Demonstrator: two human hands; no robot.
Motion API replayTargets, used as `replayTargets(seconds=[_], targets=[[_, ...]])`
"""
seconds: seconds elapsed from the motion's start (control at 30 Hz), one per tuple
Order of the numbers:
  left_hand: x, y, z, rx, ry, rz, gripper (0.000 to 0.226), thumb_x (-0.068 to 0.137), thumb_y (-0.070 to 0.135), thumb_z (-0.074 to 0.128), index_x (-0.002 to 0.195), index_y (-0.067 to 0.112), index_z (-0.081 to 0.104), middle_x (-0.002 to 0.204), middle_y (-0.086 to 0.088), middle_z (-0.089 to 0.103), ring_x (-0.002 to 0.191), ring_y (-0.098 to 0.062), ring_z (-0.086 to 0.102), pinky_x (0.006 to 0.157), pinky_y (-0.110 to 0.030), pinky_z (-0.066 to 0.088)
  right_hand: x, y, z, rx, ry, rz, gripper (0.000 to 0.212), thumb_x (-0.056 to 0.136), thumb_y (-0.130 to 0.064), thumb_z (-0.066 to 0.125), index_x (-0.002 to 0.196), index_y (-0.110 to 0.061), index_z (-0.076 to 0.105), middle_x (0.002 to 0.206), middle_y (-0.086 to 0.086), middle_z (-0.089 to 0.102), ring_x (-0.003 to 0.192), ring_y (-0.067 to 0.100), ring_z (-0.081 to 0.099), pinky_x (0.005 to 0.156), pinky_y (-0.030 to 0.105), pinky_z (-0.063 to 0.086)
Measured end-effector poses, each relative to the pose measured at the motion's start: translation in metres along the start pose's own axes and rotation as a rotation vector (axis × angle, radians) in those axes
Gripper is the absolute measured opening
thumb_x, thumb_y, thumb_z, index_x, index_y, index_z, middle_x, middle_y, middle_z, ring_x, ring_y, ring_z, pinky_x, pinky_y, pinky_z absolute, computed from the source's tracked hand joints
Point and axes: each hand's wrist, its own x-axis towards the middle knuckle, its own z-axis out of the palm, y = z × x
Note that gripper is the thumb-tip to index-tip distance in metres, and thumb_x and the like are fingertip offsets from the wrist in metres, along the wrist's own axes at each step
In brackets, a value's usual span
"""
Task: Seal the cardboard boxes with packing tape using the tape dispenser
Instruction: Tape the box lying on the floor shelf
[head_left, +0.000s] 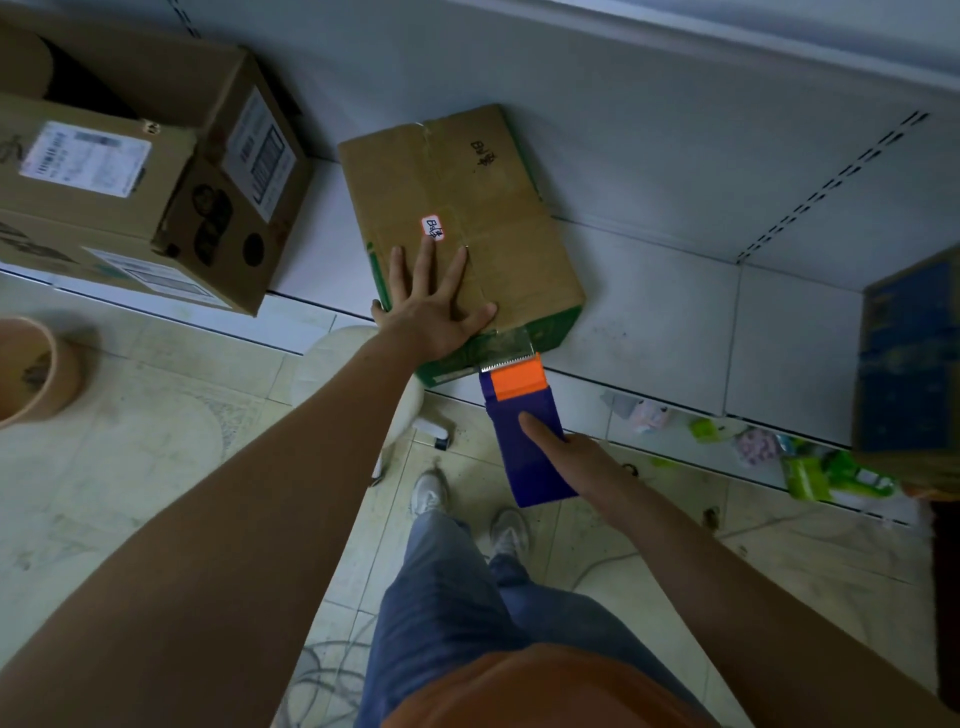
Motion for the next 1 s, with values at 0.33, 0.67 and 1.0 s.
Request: replayTargets(seconds=[0.33,0.67,1.0], targets=[[-0.003,0.000,0.006,0.089,0.042,0.058,0.117,0.068,0.095,0.036,0.153,0.038,-0.022,0.160,0.005,-0.032,0.146,-0.036,-0.030,0.106,-0.080,0.015,0.011,0.025,0.006,0.065,0.012,0.118,0.058,0.087,-0.070,0.049,0.090,-0.013,0.060,0.089,0.007,0.068,0.080,0.019,0.065,0.073,0.029,0.051],[0.005,-0.004,0.013,0.181,0.068,0.069,0.111,0.065,0.098,0.027,0.150,0.046,-0.022,0.159,-0.001,-0.035,0.144,-0.042,-0.031,0.104,-0.076,0.024,0.054,-0.009,-0.003,0.013,0.068,0.176,0.061,0.085,-0.070,0.053,0.094,-0.011,0.059,0.091,0.009,0.066,0.081,0.023,0.065,0.079,0.034,0.053],[0.005,0.006,0.010,0.216,0.045,0.020,0.126,0.058,0.100,0.040,0.150,0.044,-0.025,0.160,-0.007,-0.033,0.145,-0.044,-0.028,0.107,-0.080,0.004,0.078,-0.039,-0.007,0.239,-0.070,0.204,0.050,0.090,-0.053,0.061,0.118,-0.011,0.060,0.098,0.010,0.072,0.081,0.024,0.069,0.069,0.033,0.056]])
